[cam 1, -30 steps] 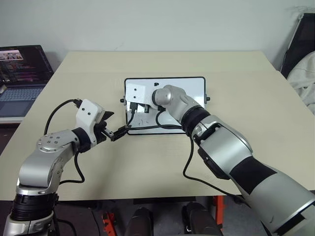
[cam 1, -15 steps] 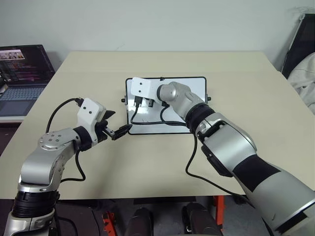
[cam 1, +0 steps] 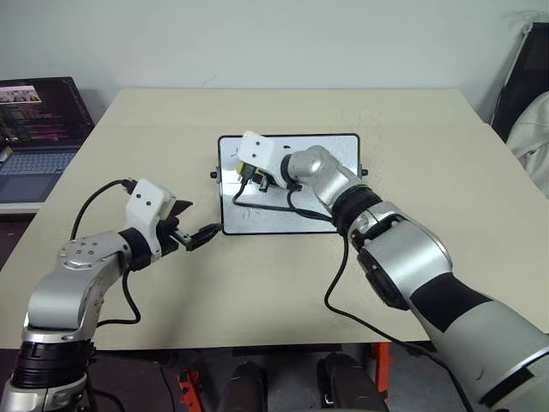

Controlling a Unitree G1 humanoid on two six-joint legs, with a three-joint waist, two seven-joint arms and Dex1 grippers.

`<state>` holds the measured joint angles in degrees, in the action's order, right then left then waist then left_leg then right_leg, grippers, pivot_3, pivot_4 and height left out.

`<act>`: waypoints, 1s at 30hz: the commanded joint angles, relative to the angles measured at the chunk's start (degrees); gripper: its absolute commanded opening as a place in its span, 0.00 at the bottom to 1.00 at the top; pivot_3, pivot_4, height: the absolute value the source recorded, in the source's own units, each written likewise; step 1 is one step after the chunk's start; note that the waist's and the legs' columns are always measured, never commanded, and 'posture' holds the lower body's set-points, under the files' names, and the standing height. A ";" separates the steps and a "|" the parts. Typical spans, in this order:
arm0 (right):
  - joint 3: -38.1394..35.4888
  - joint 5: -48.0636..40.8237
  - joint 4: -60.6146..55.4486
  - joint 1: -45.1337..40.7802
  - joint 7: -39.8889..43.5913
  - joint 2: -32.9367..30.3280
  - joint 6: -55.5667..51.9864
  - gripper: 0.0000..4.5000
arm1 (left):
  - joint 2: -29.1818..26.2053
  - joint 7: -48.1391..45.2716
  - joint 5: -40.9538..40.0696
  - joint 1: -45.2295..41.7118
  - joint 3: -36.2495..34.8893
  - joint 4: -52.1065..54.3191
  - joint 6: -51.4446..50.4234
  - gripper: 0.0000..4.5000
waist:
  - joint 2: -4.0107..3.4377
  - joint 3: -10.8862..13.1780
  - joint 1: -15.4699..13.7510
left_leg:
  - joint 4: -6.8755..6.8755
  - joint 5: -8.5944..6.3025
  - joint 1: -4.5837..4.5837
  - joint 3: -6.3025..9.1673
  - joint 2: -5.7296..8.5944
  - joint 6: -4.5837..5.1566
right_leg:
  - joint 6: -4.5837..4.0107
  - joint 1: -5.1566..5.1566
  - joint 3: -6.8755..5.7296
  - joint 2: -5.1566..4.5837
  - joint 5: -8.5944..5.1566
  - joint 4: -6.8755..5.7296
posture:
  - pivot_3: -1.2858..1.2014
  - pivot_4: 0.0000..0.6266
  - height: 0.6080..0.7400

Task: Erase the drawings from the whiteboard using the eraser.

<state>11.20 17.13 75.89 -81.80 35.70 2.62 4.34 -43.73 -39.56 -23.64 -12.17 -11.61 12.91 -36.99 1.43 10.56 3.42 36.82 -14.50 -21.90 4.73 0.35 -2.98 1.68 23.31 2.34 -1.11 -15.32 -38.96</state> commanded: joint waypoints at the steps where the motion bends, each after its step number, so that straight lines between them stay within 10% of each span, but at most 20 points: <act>1: -2.11 -2.83 -3.84 -0.42 0.43 0.01 0.44 0.29 | -1.37 -0.86 0.75 -1.74 -0.86 -0.69 1.75 1.00 | 0.00 0.00 0.03 | 0.00 0.00 -0.01 -0.01 -0.01 0.00 | 0.00 0.02 0.01 0.00 0.00 0.01 | 0.52 0.24 1.00; 30: 0.33 1.90 2.07 -5.95 -13.62 6.36 -5.72 0.29 | 1.61 0.90 2.37 -2.99 2.33 1.91 2.19 1.00 | -0.01 0.01 0.25 | -0.10 -0.01 -0.13 -0.05 -0.03 -0.02 | 0.00 0.23 0.06 -0.04 0.00 0.00 | 0.52 0.24 1.00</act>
<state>12.38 19.09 78.68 -85.81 22.90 8.83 -1.37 -42.14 -39.19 -21.24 -15.20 -8.29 12.86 -34.94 1.42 10.57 3.68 36.73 -14.51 -22.03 4.68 0.33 -3.00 1.68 23.54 2.40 -1.15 -15.32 -38.97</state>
